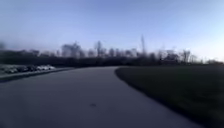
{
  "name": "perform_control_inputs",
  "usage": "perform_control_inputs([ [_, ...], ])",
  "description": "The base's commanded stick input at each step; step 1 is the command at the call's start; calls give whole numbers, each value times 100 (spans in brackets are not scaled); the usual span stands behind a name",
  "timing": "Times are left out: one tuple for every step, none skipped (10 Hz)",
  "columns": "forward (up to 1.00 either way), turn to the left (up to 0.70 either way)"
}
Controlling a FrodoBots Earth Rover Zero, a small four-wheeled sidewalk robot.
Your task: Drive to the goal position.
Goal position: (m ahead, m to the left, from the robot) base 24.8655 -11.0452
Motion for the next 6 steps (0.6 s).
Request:
perform_control_inputs([
  [100,6],
  [100,17],
  [100,37],
  [100,18],
  [100,3],
  [100,21],
])
